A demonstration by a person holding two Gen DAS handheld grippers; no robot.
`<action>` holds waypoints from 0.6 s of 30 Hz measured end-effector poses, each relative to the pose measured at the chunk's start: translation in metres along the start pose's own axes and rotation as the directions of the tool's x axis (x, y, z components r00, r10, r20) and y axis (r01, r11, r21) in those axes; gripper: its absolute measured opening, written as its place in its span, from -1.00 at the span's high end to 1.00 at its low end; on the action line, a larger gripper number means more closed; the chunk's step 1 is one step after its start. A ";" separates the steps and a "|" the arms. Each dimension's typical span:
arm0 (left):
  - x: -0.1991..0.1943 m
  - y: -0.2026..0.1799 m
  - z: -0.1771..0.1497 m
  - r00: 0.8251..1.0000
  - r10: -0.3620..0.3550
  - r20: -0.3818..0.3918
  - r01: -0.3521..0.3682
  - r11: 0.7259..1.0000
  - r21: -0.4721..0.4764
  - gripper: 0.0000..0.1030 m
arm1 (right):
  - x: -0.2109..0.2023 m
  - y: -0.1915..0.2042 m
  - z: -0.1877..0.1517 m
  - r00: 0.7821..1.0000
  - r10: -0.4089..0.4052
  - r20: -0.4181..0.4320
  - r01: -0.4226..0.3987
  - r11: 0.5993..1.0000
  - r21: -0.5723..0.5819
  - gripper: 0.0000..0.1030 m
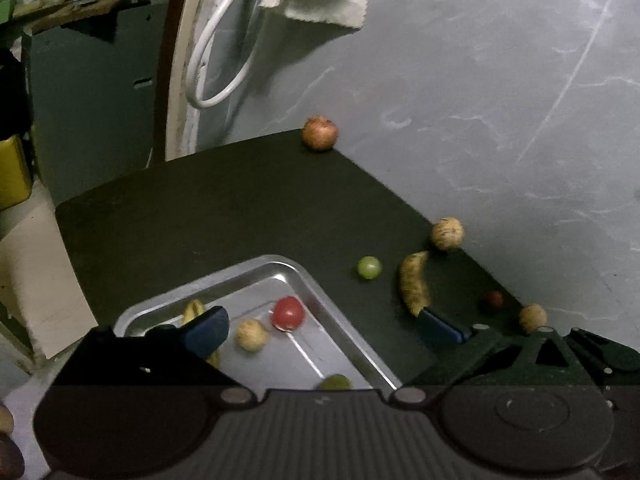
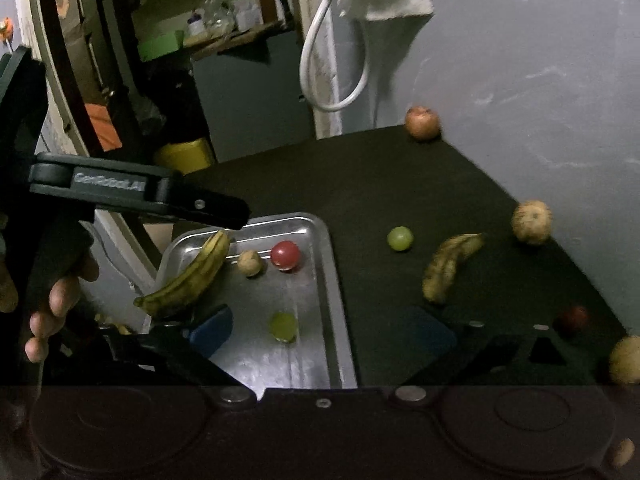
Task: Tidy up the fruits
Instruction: 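Open the left tool to drop the tan fruit into the tray while the right tool releases the grape, then move both tools back over the remaining fruits on the table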
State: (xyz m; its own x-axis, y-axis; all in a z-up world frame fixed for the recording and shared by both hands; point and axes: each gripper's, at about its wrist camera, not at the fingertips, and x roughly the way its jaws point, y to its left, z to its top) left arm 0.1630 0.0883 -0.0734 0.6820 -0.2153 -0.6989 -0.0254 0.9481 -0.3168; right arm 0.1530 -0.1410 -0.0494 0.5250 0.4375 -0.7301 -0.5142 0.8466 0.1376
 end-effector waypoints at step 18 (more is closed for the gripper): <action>-0.026 -0.076 -0.024 1.000 -0.010 0.008 0.009 0.991 0.137 -0.99 | -0.097 -0.060 -0.044 0.986 -0.113 0.119 0.092 0.981 0.169 -0.96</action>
State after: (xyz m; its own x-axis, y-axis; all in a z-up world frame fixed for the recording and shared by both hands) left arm 0.1293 0.0158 -0.0462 0.6883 -0.2226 -0.6904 0.0806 0.9693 -0.2322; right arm 0.1029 -0.2482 -0.0162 0.6565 0.3718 -0.6563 -0.3418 0.9223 0.1805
